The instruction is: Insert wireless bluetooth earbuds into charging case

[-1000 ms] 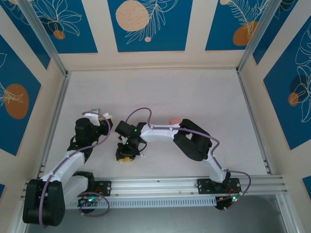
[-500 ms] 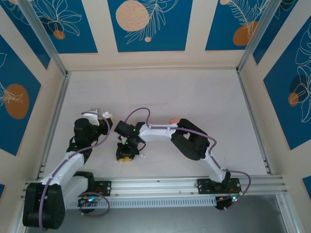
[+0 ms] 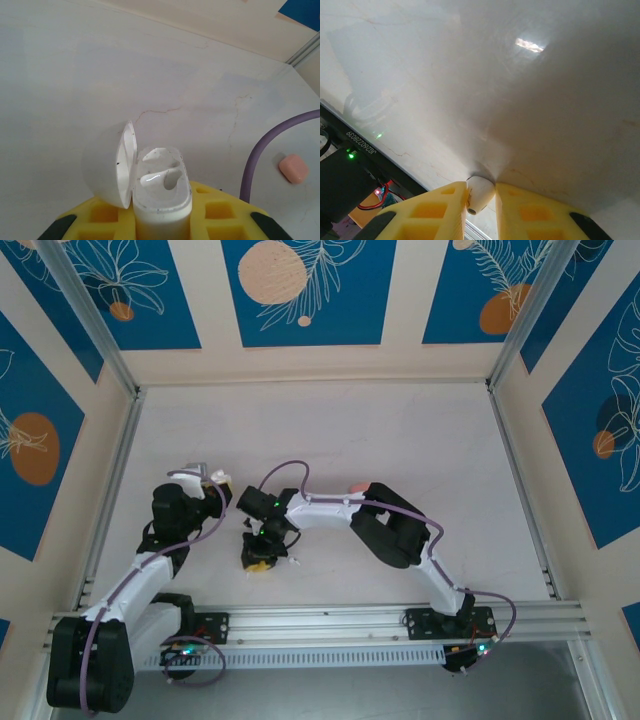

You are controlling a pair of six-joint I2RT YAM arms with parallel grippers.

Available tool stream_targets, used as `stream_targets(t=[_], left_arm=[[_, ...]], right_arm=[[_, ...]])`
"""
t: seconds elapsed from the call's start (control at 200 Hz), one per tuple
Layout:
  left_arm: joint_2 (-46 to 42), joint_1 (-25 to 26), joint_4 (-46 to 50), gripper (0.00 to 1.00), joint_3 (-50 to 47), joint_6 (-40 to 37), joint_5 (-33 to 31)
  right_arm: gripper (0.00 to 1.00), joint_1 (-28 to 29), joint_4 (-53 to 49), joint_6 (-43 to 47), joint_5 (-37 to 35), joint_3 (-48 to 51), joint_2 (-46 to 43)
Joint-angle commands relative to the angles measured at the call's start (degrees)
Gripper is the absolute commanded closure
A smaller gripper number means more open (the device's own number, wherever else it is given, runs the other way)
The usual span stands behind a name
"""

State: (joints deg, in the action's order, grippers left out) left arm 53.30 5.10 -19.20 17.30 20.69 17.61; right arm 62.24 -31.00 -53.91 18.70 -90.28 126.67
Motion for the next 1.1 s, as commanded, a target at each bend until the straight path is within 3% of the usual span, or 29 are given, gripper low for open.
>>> stream_targets(t=[0.0,0.4,0.765,1.095], left_arm=[[-1.08,-0.8,-0.84,0.81,0.61,-0.08,1.34],[-1.22,-0.8,-1.39,0.81,0.92,0.23,1.98],[-1.72,-0.8,-2.25,0.81,0.37,0.26,2.57],[-0.34,-0.84,-1.99,0.81,0.28,-0.38,2.82]], right_arm=[[0.78,-0.21,-1.78,0.9,0.02,-1.2,1.74],[0.73,0.23,-4.07,0.81,-0.21,-2.14,2.76],[0.82,0.27,-4.69,1.16,-2.27,-1.99,1.65],[0.83,-1.25,-1.87,0.84,-5.19,3.3,-3.55]])
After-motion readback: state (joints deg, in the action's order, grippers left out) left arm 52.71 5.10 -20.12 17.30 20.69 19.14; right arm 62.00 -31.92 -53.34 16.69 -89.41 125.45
